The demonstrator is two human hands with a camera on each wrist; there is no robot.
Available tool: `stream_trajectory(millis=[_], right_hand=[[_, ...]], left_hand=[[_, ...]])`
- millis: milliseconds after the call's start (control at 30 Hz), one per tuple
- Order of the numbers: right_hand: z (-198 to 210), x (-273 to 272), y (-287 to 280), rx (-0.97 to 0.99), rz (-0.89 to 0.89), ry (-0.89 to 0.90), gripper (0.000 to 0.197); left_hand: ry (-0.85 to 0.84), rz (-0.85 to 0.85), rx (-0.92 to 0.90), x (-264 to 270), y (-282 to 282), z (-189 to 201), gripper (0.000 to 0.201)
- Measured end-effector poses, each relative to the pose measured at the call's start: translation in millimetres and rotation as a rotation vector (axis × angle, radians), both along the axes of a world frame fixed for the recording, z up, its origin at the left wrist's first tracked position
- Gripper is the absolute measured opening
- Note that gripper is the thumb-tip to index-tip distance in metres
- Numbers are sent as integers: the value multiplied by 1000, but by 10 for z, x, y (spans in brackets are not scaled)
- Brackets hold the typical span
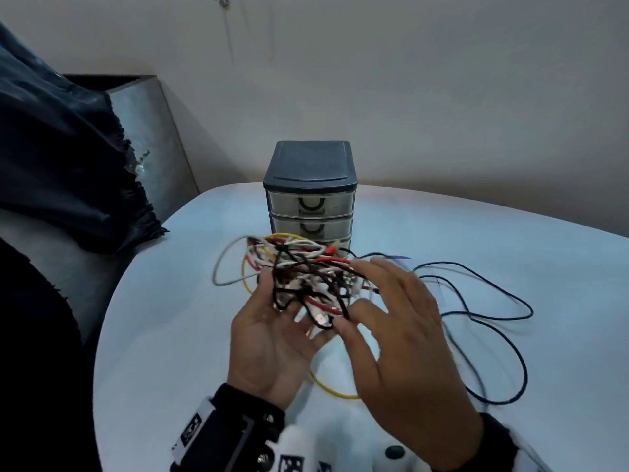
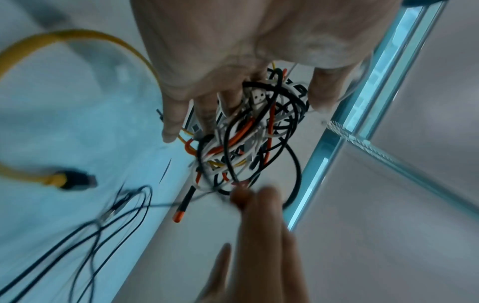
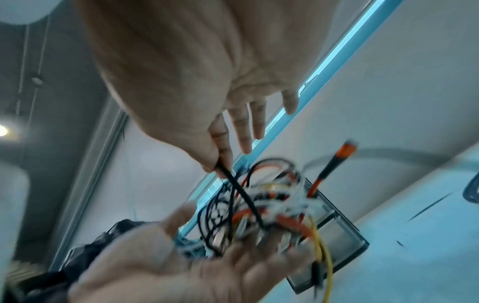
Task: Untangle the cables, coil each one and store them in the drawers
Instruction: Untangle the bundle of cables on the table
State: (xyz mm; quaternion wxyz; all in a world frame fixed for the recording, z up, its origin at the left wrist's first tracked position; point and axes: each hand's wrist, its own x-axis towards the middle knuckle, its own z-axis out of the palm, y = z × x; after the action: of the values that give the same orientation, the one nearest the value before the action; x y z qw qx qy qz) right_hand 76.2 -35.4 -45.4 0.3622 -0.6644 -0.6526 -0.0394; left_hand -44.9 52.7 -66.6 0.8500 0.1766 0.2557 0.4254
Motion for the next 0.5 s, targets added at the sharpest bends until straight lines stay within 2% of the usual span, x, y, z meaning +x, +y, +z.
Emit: stream_trajectory(millis=[100,167,233,300,367,433,500], right_hand=[[119,76,-56,-150,99,244,21],[160,109,-73,-284,176,424,28],[189,142,-74,-321,183,479,28],[180,194,-69,-336,124,473,28],[157,275,-66,-320,32,371,28],[142,349,-62,-201,-98,205,30],[133,401,-53,-38,-231,190,32]], left_hand=[[61,113,20,-139,136,-8,50],[29,143,52,-198,180,17,33],[-1,155,85,-220,203,37,19],[8,189,102,-225,225,17,9],[21,220,117,-229,245,2,11],[24,245,113,-243,282,4,11],[11,281,100,-269,321,36,4]])
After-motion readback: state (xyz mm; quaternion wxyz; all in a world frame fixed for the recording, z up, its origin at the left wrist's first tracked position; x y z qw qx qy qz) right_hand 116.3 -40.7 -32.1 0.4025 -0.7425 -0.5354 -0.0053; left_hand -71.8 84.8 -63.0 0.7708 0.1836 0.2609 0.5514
